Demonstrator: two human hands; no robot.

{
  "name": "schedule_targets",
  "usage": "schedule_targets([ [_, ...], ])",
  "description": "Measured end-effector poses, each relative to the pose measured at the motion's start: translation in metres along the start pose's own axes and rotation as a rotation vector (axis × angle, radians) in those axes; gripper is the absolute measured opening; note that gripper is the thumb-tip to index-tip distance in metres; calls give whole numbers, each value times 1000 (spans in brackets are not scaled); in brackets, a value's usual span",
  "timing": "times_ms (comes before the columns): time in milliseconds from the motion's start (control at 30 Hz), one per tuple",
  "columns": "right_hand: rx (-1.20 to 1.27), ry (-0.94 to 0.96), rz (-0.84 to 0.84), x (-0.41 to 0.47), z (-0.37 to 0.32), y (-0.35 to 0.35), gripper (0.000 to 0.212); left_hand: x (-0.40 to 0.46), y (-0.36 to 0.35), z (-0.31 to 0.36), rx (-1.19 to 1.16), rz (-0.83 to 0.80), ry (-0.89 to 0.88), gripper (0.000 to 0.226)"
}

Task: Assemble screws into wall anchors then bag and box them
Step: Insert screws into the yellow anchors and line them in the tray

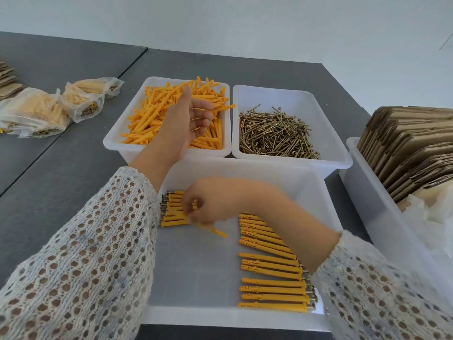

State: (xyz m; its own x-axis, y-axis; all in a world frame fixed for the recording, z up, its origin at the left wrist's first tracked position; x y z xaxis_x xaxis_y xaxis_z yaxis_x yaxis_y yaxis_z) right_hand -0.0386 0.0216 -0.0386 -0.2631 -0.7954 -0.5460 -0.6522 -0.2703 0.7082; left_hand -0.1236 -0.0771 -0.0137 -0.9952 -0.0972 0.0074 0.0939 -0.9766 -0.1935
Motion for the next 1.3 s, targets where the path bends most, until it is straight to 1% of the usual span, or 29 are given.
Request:
schedule_targets([
  [67, -271, -38, 73, 12, -12, -15, 11, -1, 0, 0, 14, 3, 0, 54],
  [100, -397, -51, 118, 17, -20, -22, 17, -1, 0, 0, 26, 5, -1, 52],
  [133, -480, -48, 153, 20, -29, -27, 23, -1, 0, 1, 36, 6, -3, 51],
  [167, -510, -30, 172, 23, -36, -32, 23, -1, 0, 1, 43, 6, -4, 49],
  [233, -549, -1, 186, 27, -46, -37, 13, -2, 0, 1, 53, 5, 1, 47],
  [300, -554, 2, 214, 28, -48, -36, 22, -2, 0, 2, 62, 7, 7, 45],
  [400, -533, -63, 221, 31, -39, -35, 28, -3, -2, 2, 76, 1, 8, 42],
  [467, -532, -93, 223, 32, -36, -34, 26, -3, -2, 3, 90, 1, 10, 40],
  [633, -517, -85, 255, 31, -36, -32, 17, -2, -1, 2, 124, 0, 11, 36],
  [700, -456, -93, 233, 33, -31, -31, 12, 0, 0, 1, 147, 11, 14, 34],
  [767, -355, -102, 171, 32, -24, -27, 11, 2, 2, 0, 218, 28, 0, 32],
  [833, -231, -73, 121, 26, -17, -17, 12, 1, 1, 1, 394, 25, -60, 30],
  [900, -127, -21, 157, 12, -12, 4, 22, -1, -4, 3, 593, 17, -149, 28],
  [967, 119, 99, 158, -10, -6, 25, 29, -3, -8, 5, 747, 29, -212, 24],
  [1033, 471, 257, 161, -35, 5, 43, 28, -4, -12, 6, 859, 48, -246, 20],
  [1067, 639, 318, 221, -45, 15, 52, 26, -6, -15, 7, 887, 52, -280, 20],
  [1100, 761, 328, 347, -53, 32, 60, 24, -9, -18, 9, 907, 50, -330, 20],
  [1133, 794, 272, 529, -59, 52, 67, 22, -12, -20, 11, 939, 46, -387, 20],
  [1167, 715, 143, 735, -65, 74, 71, 20, -15, -22, 12, 987, 41, -437, 20],
  [1200, 542, -39, 910, -69, 92, 73, 18, -17, -22, 12, 1047, 38, -467, 20],
  [1233, 337, -232, 1009, -71, 106, 72, 18, -17, -22, 11, 1116, 44, -475, 20],
  [1267, 182, -394, 1031, -70, 117, 70, 19, -16, -20, 11, 1190, 65, -465, 21],
  [1300, 122, -497, 1005, -67, 128, 67, 20, -15, -18, 11, 1266, 100, -448, 23],
])
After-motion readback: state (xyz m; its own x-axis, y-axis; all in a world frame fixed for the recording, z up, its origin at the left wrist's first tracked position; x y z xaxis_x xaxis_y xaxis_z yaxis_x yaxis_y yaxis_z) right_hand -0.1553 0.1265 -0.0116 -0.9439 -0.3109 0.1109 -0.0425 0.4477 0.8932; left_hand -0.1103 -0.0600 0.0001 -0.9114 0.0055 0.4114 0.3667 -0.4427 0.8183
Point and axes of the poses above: each hand's wrist, its own x-axis towards the middle knuckle, its own y-axis out of the back of the hand, z = x × y, the point moved 6 cm from there along x, towards the middle knuckle, and after that the axes turned 10 degrees about -z, right-handed, at the moved point
